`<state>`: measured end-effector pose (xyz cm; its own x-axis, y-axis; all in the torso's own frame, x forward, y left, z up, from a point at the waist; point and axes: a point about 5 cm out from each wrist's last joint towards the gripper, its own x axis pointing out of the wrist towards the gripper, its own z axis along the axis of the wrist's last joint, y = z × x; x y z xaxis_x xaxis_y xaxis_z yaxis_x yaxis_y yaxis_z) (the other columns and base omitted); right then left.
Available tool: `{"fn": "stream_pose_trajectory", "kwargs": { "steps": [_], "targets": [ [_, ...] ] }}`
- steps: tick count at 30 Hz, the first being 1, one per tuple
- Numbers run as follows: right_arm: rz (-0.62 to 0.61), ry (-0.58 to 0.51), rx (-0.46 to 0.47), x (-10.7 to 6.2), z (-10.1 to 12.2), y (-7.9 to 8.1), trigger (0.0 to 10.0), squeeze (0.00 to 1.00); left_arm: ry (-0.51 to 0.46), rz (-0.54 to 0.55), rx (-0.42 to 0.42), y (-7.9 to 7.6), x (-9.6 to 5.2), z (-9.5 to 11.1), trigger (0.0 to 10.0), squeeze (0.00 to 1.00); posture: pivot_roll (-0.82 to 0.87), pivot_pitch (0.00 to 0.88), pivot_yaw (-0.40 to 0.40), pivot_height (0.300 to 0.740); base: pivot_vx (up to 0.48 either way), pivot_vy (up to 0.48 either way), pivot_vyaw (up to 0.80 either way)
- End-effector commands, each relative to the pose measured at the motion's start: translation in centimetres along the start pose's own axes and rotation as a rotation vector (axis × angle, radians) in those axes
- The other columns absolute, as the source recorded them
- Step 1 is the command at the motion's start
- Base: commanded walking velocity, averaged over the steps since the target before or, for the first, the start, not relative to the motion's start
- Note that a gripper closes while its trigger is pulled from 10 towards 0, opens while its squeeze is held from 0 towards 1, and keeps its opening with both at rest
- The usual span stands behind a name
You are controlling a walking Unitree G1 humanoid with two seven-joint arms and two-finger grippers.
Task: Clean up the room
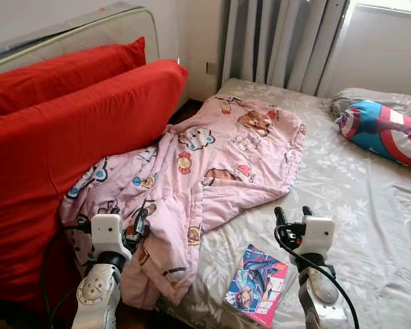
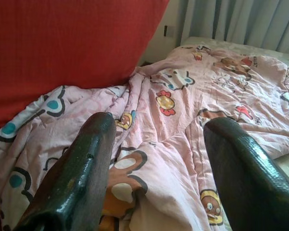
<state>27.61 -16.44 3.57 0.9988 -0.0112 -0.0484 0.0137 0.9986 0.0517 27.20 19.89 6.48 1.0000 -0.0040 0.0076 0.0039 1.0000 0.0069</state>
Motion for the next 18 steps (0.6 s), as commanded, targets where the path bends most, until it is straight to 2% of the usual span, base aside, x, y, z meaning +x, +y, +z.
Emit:
{"fn": "stream_pose_trajectory", "kwargs": {
  "steps": [1,5,9,14,18],
  "targets": [
    [0.028,0.003,0.008,0.12,0.11,0.54,10.0,0.0,-0.016,-0.013,-0.014,-0.43,0.5,0.56,10.0,0.0,-0.03,0.03,-0.035,0.74,0.0,0.0,0.0],
    [0.024,0.026,0.008,0.05,-0.22,0.65,10.0,0.0,-0.017,-0.011,-0.018,-0.46,0.51,0.62,10.0,0.0,-0.03,0.031,-0.037,0.74,0.0,0.0,0.0],
    [0.024,0.051,0.011,0.01,-0.63,0.66,10.0,0.0,-0.018,-0.008,-0.02,-0.45,0.42,0.7,10.0,0.0,-0.03,0.042,-0.042,0.721,0.0,0.0,0.0],
    [0.028,0.041,0.018,-0.08,-0.35,1.09,10.0,0.0,-0.013,-0.001,-0.018,-0.23,0.36,0.6,10.0,0.0,-0.03,0.031,-0.032,0.696,0.0,0.0,0.0],
    [0.043,0.017,0.03,0.07,0.03,1.51,10.0,0.0,-0.018,-0.016,-0.015,-0.45,0.96,0.9,10.0,0.0,-0.04,0.024,-0.018,0.691,0.0,0.0,0.0]
  ]
}}
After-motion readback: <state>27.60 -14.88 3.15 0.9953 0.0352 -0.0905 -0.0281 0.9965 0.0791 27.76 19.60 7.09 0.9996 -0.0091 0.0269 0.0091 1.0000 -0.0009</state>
